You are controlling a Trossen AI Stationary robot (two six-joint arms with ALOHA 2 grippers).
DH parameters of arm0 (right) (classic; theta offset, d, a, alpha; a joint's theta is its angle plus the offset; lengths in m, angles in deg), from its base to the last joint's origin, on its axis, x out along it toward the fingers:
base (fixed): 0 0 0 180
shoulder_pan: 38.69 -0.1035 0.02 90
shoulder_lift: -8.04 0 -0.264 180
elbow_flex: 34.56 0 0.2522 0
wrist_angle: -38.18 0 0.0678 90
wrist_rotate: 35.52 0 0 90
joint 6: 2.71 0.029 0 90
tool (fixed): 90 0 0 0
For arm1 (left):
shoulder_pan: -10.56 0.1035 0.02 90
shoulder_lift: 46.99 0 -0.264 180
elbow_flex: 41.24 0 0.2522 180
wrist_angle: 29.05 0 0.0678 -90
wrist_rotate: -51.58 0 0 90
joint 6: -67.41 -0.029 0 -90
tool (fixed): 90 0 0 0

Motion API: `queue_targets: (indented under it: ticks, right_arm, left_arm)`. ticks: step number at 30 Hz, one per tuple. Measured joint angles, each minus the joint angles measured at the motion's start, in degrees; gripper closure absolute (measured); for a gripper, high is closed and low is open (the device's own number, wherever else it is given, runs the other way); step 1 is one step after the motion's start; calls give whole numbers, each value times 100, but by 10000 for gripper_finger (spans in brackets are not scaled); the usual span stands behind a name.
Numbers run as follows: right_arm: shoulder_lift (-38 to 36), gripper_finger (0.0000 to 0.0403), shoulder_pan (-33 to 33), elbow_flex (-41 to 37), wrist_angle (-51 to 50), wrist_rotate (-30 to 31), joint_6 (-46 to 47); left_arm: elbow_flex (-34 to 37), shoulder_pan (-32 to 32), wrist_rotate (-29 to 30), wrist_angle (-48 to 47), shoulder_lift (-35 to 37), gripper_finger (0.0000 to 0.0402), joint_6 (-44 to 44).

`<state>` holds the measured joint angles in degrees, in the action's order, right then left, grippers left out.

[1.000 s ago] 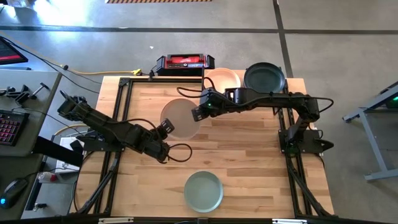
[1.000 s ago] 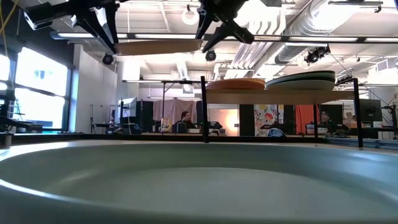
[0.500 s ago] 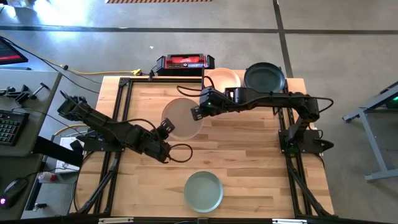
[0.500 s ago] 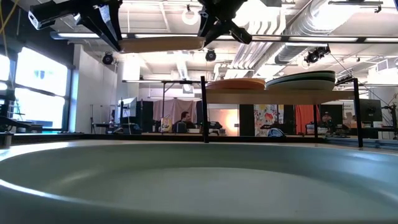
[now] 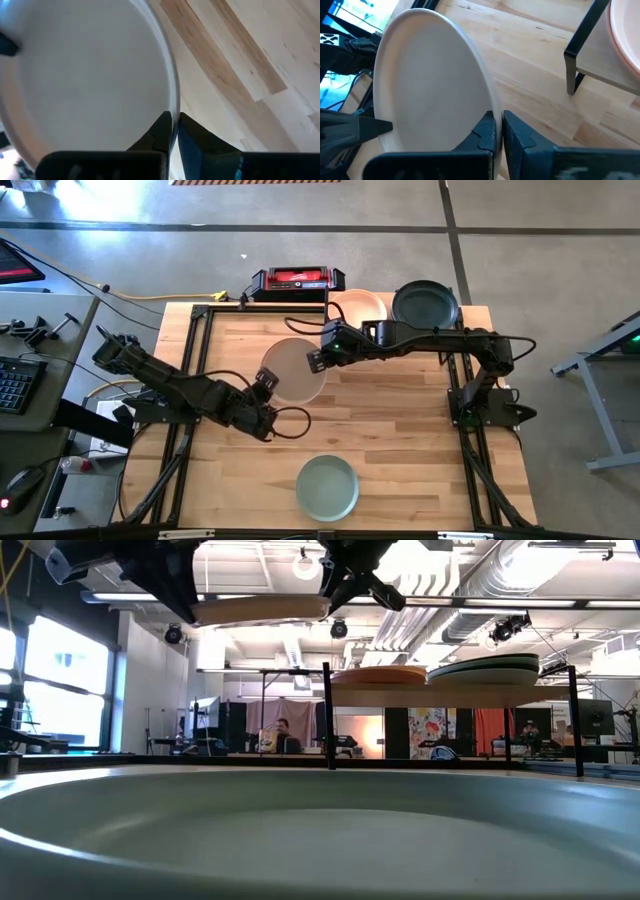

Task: Place and stack plates onto a shelf
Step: Stack the light pink plate on top of the light orange plate on the shelf

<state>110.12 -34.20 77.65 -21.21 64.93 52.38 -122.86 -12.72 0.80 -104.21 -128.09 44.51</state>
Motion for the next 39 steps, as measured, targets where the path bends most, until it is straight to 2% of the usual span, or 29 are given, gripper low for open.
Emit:
queue_targets:
  ticks: [8,14,22,28,29,39]
  right_arm:
    - [0,402,0,0,-3,-101,40]
    - [0,403,68,0,-106,-122,12]
    - [0,403,347,0,-137,-290,-308]
    - [-3,403,643,2,-164,-484,-647]
    - [-20,402,719,2,-250,-438,-702]
    - [-499,402,1558,11,-350,-640,-1336]
  left_arm:
    - [0,225,-320,7,4,329,917]
    - [0,226,-374,7,4,296,2194]
    - [-2,117,-353,27,4,297,3314]
    - [-9,117,-356,-1,4,298,3683]
    - [-5,111,-514,-87,6,298,3757]
    - [0,134,-647,-111,2,298,3939]
